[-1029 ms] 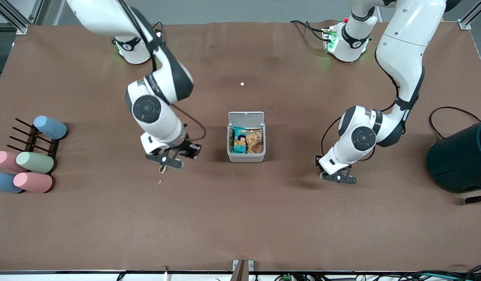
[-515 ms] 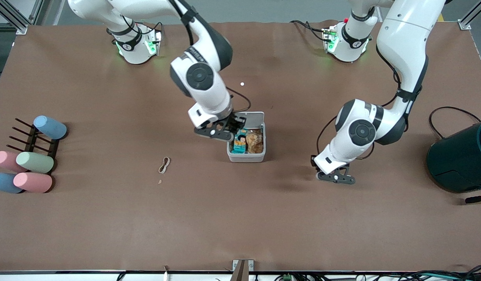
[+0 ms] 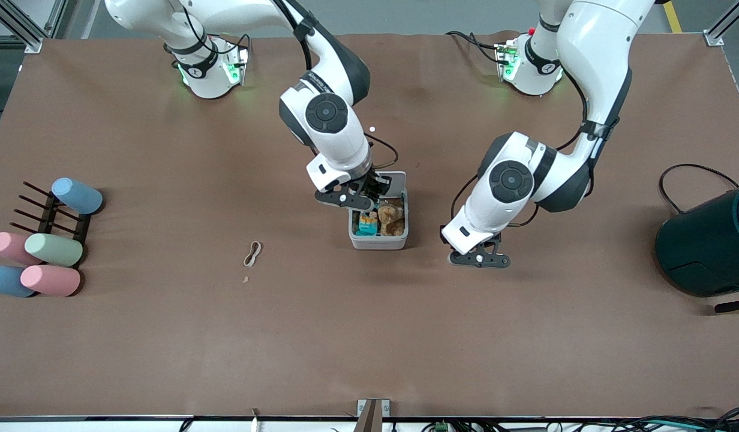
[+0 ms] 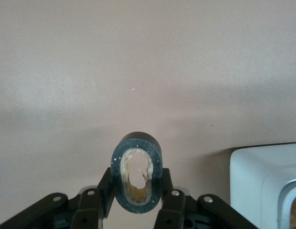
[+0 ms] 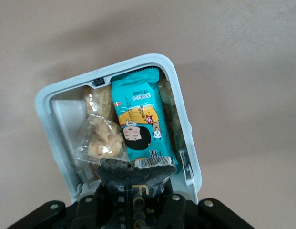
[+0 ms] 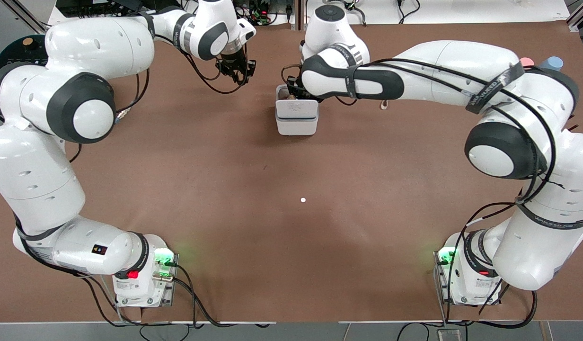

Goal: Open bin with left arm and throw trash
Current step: 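Release the tape with the left gripper while the right gripper withdraws, then grasp the white band with the right gripper while the left gripper retracts, then carry the white rubber band into the bin and open the right gripper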

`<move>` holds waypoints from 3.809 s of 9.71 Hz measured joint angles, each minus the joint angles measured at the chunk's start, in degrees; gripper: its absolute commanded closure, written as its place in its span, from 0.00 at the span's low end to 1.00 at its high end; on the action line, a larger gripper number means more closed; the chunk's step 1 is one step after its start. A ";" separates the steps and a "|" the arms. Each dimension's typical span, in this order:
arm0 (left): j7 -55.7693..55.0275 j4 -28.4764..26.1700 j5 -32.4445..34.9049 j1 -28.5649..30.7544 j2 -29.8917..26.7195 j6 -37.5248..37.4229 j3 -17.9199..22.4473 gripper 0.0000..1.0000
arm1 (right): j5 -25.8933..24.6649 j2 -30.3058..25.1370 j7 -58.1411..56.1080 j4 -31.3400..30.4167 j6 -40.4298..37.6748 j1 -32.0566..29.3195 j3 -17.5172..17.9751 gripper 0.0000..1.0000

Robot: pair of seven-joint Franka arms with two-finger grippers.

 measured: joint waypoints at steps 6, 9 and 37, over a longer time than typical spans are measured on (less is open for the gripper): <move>-5.74 1.68 0.00 -3.96 -0.10 -1.72 -0.70 0.98 | -0.22 0.70 -0.01 1.44 0.33 -0.22 -0.69 0.06; -13.88 1.87 0.00 -8.07 -0.29 -1.99 -1.65 0.98 | -0.35 -0.50 -0.32 3.00 -4.94 -2.80 -1.54 0.08; 21.65 9.14 -1.89 9.78 -28.48 -39.05 10.18 0.00 | -2.14 4.09 -19.99 -11.34 16.32 -25.76 0.34 1.00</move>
